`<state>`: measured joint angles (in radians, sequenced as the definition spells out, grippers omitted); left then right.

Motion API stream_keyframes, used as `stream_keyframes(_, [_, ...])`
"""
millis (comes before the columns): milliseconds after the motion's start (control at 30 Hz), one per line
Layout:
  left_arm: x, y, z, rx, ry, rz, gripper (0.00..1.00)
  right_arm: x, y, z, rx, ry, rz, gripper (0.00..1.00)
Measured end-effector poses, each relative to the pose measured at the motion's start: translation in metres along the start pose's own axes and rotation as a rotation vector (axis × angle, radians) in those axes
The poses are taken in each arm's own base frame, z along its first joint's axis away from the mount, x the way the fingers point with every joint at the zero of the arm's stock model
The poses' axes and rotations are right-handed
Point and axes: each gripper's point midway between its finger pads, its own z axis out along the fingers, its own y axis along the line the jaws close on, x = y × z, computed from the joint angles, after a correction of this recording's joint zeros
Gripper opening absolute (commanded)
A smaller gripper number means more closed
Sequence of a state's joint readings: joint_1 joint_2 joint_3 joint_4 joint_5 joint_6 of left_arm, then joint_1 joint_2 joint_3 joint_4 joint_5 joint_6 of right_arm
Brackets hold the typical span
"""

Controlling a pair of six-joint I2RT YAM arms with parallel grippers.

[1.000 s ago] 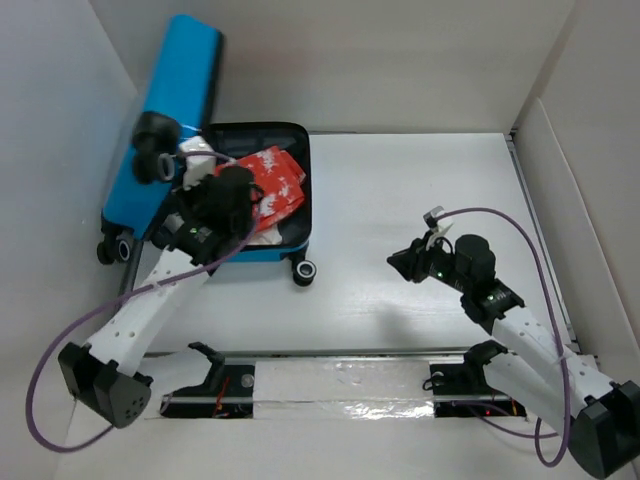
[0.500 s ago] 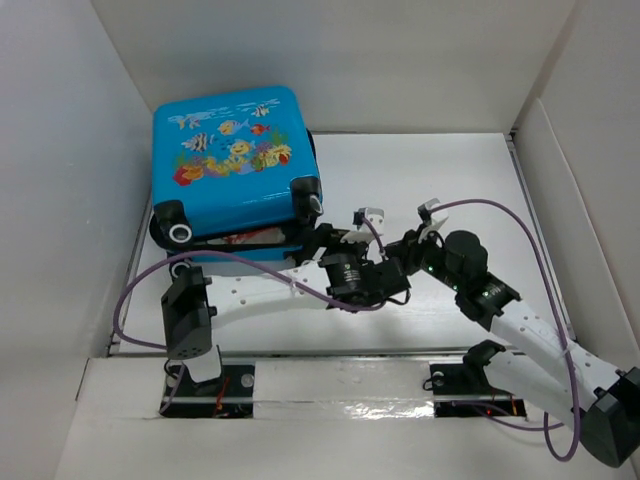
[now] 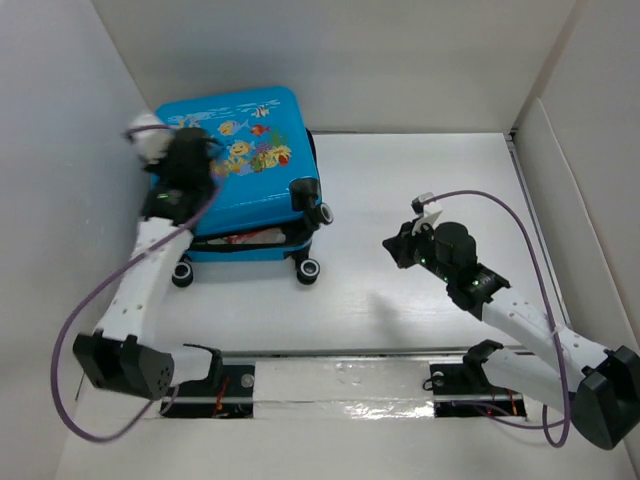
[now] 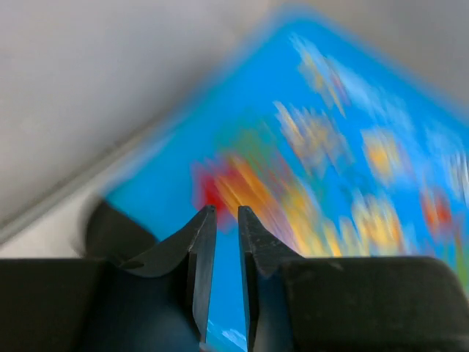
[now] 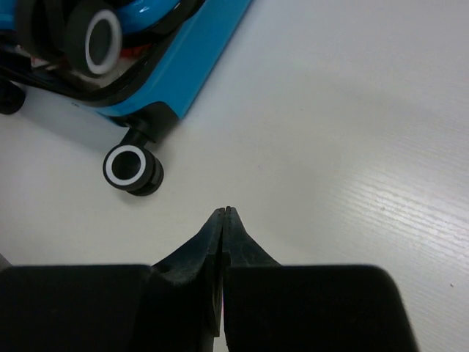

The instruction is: Pack the luggage

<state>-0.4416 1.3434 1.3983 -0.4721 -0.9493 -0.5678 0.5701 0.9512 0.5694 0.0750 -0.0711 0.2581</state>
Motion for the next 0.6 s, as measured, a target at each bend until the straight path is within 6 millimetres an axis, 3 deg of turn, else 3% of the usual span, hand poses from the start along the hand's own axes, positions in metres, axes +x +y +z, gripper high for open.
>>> stream_keyframes(67, [-0.045,0.067,0.039,-0.080,-0.031,-0.181,0.19,-0.005,0.001,0.002,0.001,-0.007,-0.001,0.16])
stream_keyframes(100, [-0.064,0.091,0.050,-0.116,-0.063,-0.242,0.20,-0.008,0.001,0.002,0.003,-0.014,-0.003,0.31])
stream_keyframes(133, [-0.083,0.112,0.058,-0.145,-0.090,-0.287,0.20,-0.012,0.001,0.003,0.005,-0.020,-0.003,0.40])
stream_keyframes(167, [-0.096,0.122,0.065,-0.152,-0.105,-0.313,0.23,-0.015,0.000,0.005,0.009,-0.024,-0.003,0.48])
stream_keyframes(200, [-0.104,0.126,0.072,-0.147,-0.111,-0.329,0.25,-0.018,-0.001,0.008,0.012,-0.027,-0.002,0.62])
stream_keyframes(267, [-0.106,0.128,0.089,-0.125,-0.102,-0.347,0.34,-0.028,-0.002,0.017,0.019,-0.026,-0.004,0.72])
stream_keyframes(367, [-0.070,0.137,0.126,-0.134,-0.001,-0.325,0.41,-0.045,0.000,0.032,0.013,-0.028,-0.014,0.85])
stream_keyframes(467, [-0.018,0.156,0.158,-0.205,0.137,-0.274,0.41,-0.062,0.005,0.041,-0.004,-0.046,-0.017,0.86])
stream_keyframes(600, [0.030,0.167,0.184,-0.265,0.259,-0.215,0.42,-0.078,0.013,0.045,-0.037,-0.069,-0.022,0.86])
